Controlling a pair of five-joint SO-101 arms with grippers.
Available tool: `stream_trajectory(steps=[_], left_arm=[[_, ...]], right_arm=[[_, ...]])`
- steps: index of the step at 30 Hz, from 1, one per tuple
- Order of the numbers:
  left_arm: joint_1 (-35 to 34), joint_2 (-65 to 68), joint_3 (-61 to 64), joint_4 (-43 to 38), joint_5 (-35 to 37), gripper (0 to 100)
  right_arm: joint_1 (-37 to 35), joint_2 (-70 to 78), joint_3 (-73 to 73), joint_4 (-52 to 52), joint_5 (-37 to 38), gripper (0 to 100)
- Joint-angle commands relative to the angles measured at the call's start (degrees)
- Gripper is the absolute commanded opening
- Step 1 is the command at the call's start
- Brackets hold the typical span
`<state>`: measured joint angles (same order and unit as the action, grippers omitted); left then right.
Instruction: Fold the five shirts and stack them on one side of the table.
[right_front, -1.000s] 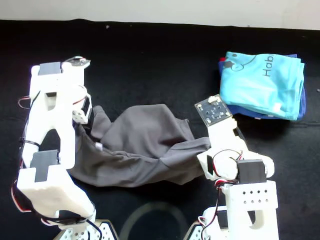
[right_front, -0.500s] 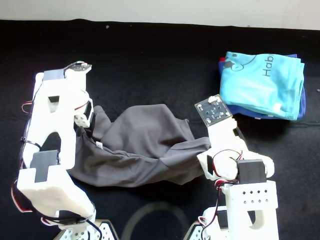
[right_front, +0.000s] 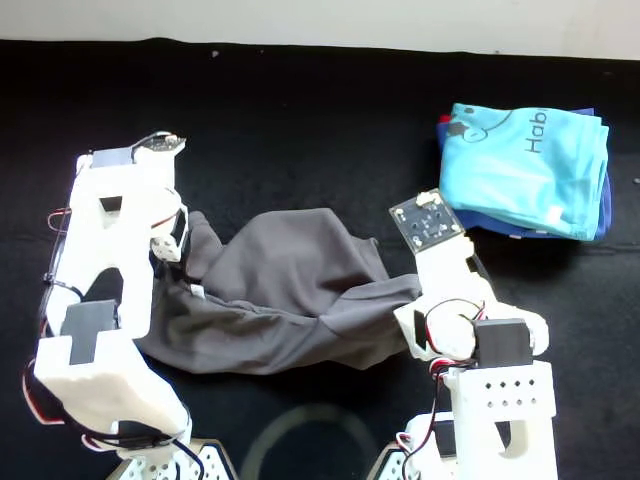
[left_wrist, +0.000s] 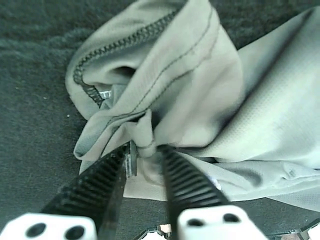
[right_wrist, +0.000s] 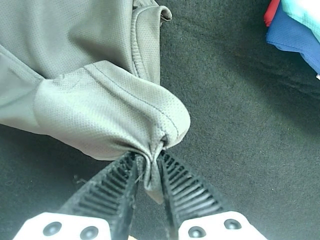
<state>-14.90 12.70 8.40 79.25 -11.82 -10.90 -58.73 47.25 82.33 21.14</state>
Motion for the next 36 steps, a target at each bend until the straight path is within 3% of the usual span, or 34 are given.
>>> stream_trajectory(steps=[1, 5, 9, 13, 16, 21, 26, 30, 36], left_arm=[[0.4, -0.9, -0.7, -0.4, 0.1, 1], [2.0, -1.1, -5.4, 1.5, 0.3, 1], [2.0, -1.2, -19.7, 11.3, 0.4, 1], [1.8, -1.1, -37.3, 22.0, 0.5, 1], [1.7, -1.5, -42.9, 22.4, 0.5, 1], [2.0, -3.7, -42.9, 22.4, 6.1, 1], [2.9, -9.1, -42.8, 22.4, 14.1, 1], [4.0, -11.7, -40.3, 22.4, 14.1, 1], [8.5, -5.9, -22.6, 22.3, 10.2, 8]], right_arm=[[0.0, -1.1, 0.0, -1.0, -0.4, 0.6], [0.2, -0.9, 0.7, -3.8, -1.3, 0.6], [4.0, -0.7, 0.0, -10.5, -4.2, 0.6], [8.7, 2.2, -10.6, -13.0, -4.1, 0.6], [9.3, 10.0, -21.7, -12.4, -4.0, 0.6], [9.7, 25.2, -40.8, -8.2, -0.4, 0.6], [15.8, 37.1, -60.4, -7.4, 1.4, 0.6], [17.0, 42.2, -69.3, 0.9, 1.4, 0.6], [17.0, 42.5, -69.5, 3.5, 1.5, 0.6]])
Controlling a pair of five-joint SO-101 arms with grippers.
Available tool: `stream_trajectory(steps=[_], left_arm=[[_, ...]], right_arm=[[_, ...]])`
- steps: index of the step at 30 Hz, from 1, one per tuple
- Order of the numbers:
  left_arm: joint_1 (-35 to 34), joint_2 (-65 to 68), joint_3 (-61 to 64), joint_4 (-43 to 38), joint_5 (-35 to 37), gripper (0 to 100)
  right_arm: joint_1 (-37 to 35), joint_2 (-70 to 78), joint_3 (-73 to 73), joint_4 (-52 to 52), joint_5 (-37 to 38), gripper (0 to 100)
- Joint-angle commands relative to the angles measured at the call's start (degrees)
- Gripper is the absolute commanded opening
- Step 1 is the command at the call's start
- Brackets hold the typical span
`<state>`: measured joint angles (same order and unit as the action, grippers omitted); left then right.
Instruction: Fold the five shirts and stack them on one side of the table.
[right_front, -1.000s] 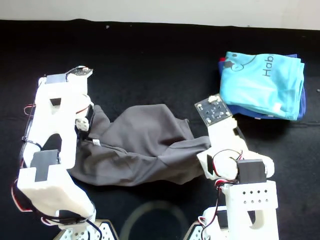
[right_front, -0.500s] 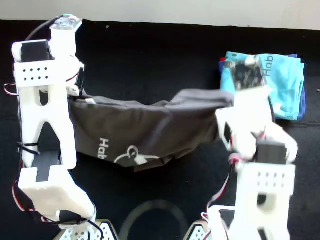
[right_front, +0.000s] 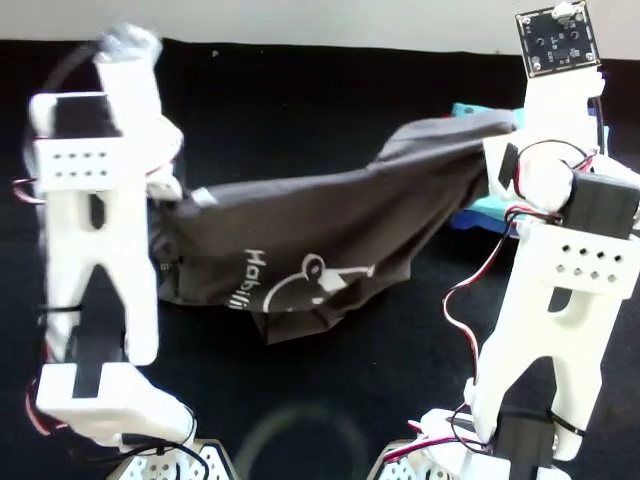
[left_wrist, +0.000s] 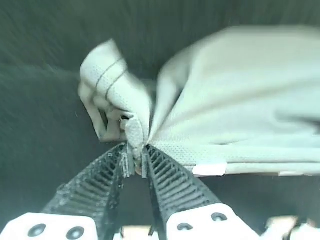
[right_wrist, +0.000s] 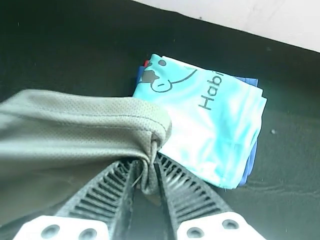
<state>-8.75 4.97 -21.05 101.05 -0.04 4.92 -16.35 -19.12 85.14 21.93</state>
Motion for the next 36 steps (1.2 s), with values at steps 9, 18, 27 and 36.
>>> stream_trajectory(steps=[9, 18, 27, 36], left_arm=[[2.4, 7.9, 21.2, -7.5, -4.5, 11], [1.3, 8.2, 22.7, -4.1, -14.5, 11], [-0.2, 8.0, 32.9, -7.5, -20.0, 11], [5.1, 0.9, 43.2, -11.5, -20.0, 11]], right_arm=[[-0.7, -9.9, 8.5, 5.2, 0.4, 0.6], [-0.6, -30.8, 42.7, -9.7, 0.7, 0.6], [-0.5, -35.7, 49.8, -10.8, 0.8, 0.6], [-0.7, -35.8, 49.8, -10.9, 0.8, 0.6]])
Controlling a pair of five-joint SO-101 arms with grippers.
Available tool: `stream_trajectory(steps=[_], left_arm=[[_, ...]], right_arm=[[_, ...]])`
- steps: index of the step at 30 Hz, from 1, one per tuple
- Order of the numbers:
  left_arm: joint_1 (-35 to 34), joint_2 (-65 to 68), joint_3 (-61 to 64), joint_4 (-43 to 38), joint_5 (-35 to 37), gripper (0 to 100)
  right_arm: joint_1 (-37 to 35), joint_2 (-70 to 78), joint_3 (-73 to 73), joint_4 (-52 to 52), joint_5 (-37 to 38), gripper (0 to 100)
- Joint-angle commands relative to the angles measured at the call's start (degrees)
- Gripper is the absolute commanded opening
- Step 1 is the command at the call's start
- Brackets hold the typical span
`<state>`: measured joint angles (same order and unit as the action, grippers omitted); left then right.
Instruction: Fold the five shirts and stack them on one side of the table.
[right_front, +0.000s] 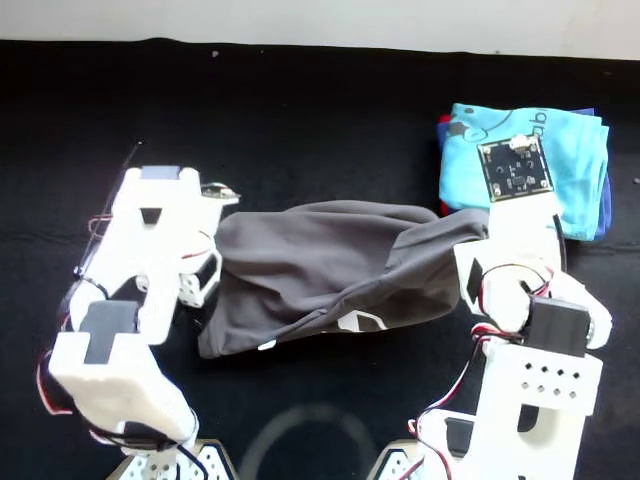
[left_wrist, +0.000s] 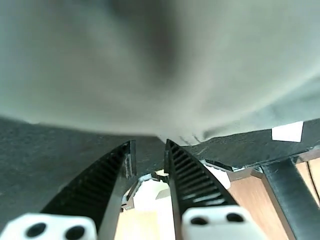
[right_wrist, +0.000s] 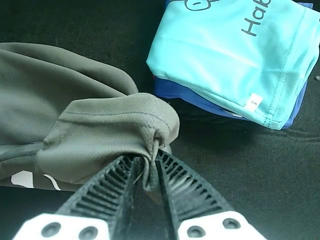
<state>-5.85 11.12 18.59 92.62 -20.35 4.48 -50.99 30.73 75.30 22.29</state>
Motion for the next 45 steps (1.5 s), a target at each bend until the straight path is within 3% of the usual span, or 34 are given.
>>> stream_trajectory(steps=[1, 10, 14, 23, 29, 33, 37, 45], left_arm=[[2.8, -6.9, 5.7, -4.6, 1.3, 11], [10.3, -22.8, 24.1, -19.8, 10.2, 12], [10.2, -21.1, 27.5, -23.4, 13.4, 19], [10.2, -12.3, 27.7, -28.7, 13.7, 18], [10.5, -8.9, 25.0, -26.9, 13.5, 17], [10.5, -9.1, 24.1, -27.0, 13.5, 0], [10.2, -9.2, 21.1, -25.9, 13.5, 1], [7.8, -9.2, 4.0, -9.4, 13.5, 1]], right_arm=[[-0.3, -1.2, 0.0, -1.1, 0.4, 0.6], [-0.3, -1.1, 0.0, -0.9, 0.4, 0.6], [-0.3, -1.1, 0.0, -0.9, 0.4, 0.6], [-0.3, -1.1, 0.0, -0.9, 0.4, 0.6], [-0.3, -1.1, 0.0, -1.1, 0.4, 0.6], [-0.3, -1.1, 0.0, -1.2, 0.4, 0.6], [-0.3, -1.1, 0.3, -1.3, 0.1, 0.6], [-0.2, -1.1, 10.9, -14.6, 0.0, 0.6]])
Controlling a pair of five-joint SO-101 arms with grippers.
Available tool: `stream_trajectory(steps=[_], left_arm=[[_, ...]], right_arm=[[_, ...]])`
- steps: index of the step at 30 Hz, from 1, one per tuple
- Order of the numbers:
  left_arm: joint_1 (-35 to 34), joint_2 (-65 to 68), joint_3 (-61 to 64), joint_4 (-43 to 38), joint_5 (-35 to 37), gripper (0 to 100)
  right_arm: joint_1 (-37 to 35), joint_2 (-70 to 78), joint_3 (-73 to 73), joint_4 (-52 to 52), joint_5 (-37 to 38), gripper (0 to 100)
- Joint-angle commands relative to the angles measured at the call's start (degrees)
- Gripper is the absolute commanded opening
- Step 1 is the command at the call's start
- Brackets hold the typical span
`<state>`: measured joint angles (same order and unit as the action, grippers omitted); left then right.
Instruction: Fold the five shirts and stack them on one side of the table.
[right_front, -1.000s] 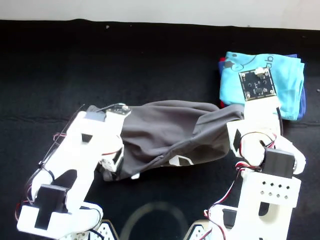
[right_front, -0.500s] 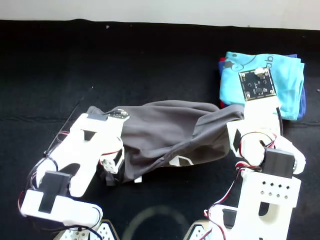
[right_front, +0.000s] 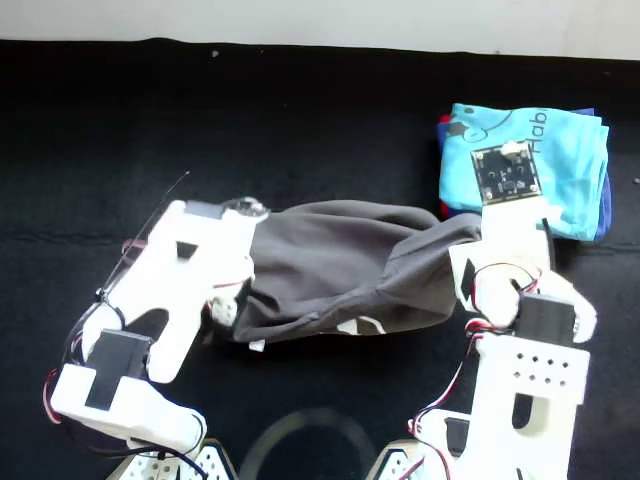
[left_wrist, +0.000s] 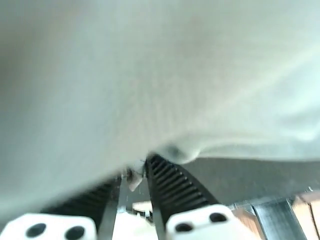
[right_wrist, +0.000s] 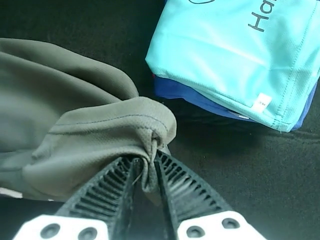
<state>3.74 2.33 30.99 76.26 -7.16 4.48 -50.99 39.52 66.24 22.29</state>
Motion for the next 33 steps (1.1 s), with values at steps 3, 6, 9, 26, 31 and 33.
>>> stream_trajectory(steps=[3, 6, 9, 26, 31, 33], left_arm=[[-5.4, -0.5, -19.7, 16.4, 0.3, 1], [-8.9, -0.5, -32.7, 23.8, 0.3, 1], [-12.7, -0.7, -42.9, 25.3, 0.3, 1], [-15.7, -31.3, -51.6, 24.4, -4.2, 1], [-15.7, -39.3, -51.6, 21.0, -5.8, 1], [-15.7, -41.9, -51.6, 19.2, -5.8, 1]], right_arm=[[-0.2, -1.1, 1.5, -10.2, 0.0, 0.6], [-0.3, -1.1, -3.6, -11.9, 0.0, 0.6], [-0.3, -1.1, -10.6, -11.8, 0.0, 0.6], [-0.2, -1.1, -39.5, -12.1, 0.1, 0.6], [-0.2, -1.1, -42.9, -12.1, 0.0, 0.6], [-0.2, -1.2, -44.1, -12.1, 0.2, 0.6]])
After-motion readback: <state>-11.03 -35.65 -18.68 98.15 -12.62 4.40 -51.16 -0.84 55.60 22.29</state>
